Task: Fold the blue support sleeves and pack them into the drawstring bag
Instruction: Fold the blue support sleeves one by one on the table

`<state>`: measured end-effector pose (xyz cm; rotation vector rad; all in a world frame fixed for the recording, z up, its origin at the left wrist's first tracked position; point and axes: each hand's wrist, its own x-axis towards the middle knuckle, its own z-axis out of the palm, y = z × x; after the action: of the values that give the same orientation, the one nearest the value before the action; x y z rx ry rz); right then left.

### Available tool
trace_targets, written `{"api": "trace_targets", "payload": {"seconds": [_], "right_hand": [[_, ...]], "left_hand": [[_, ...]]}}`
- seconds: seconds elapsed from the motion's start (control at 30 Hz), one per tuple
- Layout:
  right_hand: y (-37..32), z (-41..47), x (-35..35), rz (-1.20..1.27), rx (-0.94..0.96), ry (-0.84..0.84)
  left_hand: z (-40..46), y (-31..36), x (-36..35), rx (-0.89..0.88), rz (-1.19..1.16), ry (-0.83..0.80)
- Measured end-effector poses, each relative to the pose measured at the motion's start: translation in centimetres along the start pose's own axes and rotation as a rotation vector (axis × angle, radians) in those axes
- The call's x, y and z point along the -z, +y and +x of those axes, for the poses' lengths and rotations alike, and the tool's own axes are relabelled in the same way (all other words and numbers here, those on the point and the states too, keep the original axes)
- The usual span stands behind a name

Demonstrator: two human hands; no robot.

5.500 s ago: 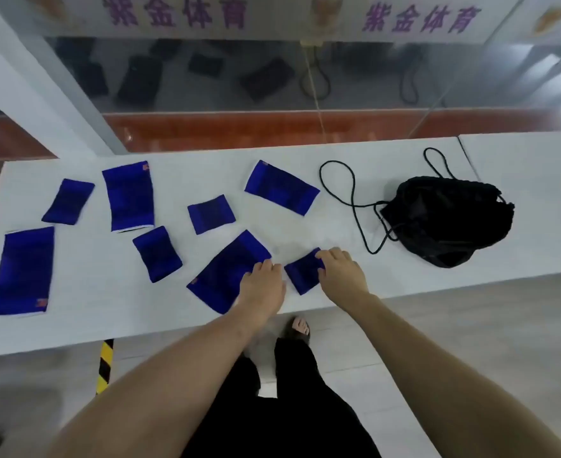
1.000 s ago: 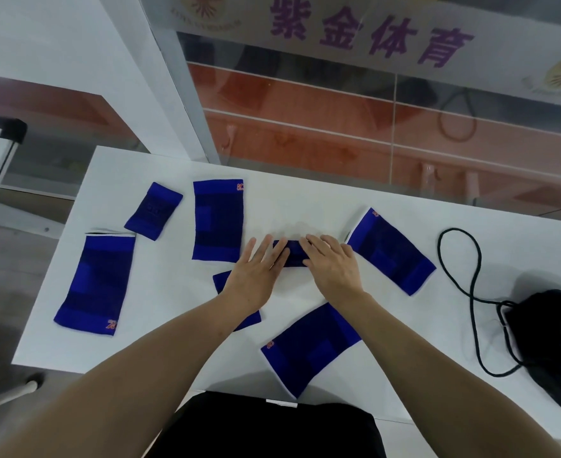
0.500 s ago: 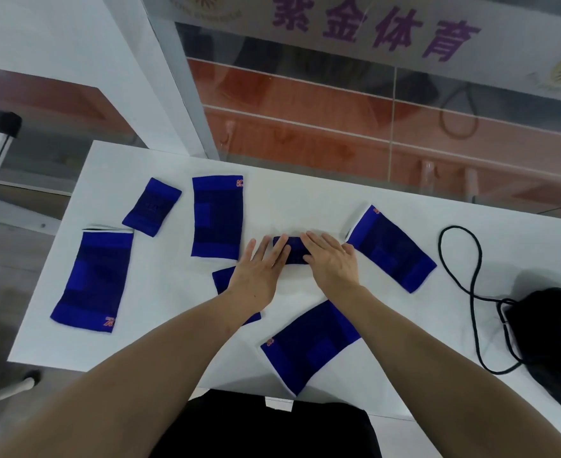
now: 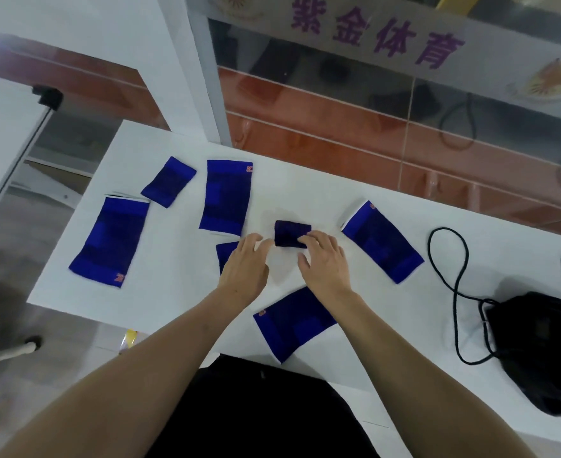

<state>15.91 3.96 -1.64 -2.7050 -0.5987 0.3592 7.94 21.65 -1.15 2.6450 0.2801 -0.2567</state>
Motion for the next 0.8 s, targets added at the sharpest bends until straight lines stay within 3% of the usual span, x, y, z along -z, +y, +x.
{"api": "trace_targets", "payload": {"seconds": [0.43, 0.63, 0.8], "right_hand": [[-4.6, -3.3, -3.2, 0.041, 0.080, -0.098], [-7.1, -3.5, -6.6, 0.000, -0.018, -0.192], [-9.6, -3.8, -8.5, -0.004, -0.192, -0.176]], "left_hand": [[-3.9, -5.3, 0.3, 0.253, 0.086, 0.088], [-1.8, -8.7, 1.0, 0.174, 0.061, -0.024], [-1.3, -10.5, 1.0, 0.106, 0.086, -0.126]]}}
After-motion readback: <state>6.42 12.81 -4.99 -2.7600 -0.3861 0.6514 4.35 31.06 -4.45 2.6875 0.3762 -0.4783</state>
